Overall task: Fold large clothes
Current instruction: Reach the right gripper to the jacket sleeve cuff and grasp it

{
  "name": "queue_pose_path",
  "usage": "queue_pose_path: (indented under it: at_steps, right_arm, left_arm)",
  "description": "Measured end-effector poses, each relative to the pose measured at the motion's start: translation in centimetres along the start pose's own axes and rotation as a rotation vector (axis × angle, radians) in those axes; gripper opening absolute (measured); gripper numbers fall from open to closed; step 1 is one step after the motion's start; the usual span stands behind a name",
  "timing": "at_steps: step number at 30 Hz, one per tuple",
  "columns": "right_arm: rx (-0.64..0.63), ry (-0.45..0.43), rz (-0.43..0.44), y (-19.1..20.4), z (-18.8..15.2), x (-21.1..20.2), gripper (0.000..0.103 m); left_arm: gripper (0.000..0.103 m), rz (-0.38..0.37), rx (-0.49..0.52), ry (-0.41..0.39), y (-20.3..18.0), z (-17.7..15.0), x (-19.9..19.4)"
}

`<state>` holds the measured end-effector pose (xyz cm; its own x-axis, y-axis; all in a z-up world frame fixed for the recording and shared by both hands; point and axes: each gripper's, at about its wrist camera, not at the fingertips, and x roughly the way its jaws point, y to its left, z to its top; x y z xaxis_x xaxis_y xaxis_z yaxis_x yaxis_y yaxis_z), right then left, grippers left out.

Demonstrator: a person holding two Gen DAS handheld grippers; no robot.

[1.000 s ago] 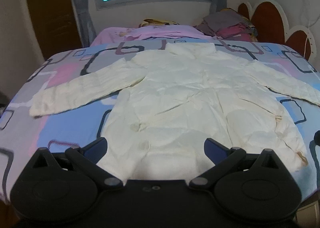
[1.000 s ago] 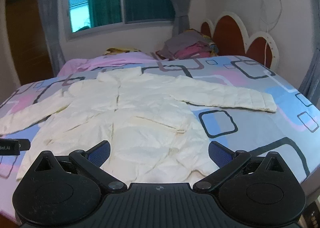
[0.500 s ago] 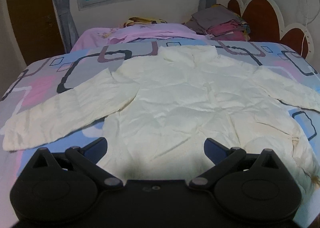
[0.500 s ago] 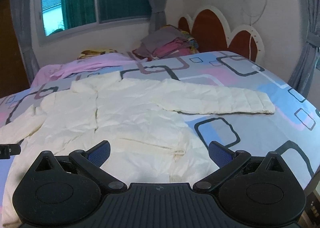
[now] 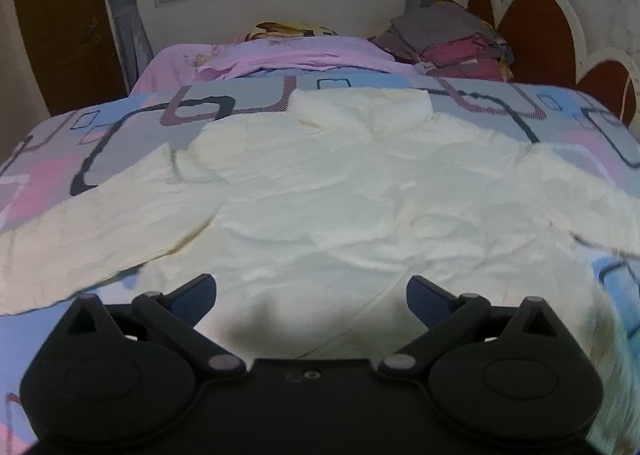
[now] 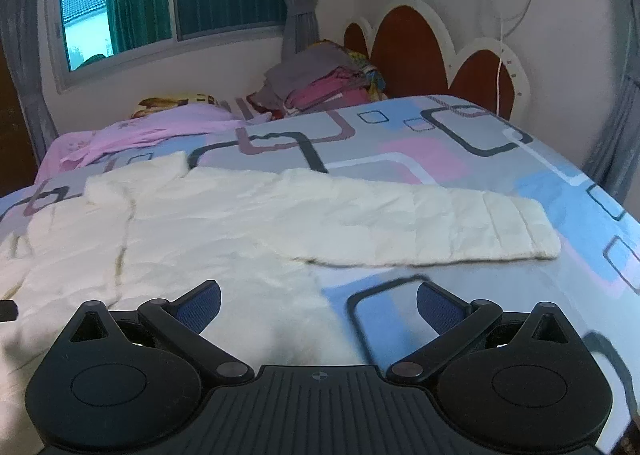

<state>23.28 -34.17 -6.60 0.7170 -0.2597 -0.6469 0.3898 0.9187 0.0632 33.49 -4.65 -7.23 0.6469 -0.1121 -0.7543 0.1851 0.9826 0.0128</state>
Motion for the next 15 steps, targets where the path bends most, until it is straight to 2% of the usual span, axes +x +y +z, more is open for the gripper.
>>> queue_pose_path:
  at_steps: [5,15]
  right_arm:
    - [0.021,0.036,-0.019,-4.5,1.3,4.4,0.103]
    - [0.131,0.107,-0.139,-13.9,1.6,10.7,0.103]
  left_arm:
    - [0.101,0.006,0.000,0.005,-3.8,1.5,2.5]
    - [0.098,-0.002,0.049,0.010,-9.9,3.3,5.9]
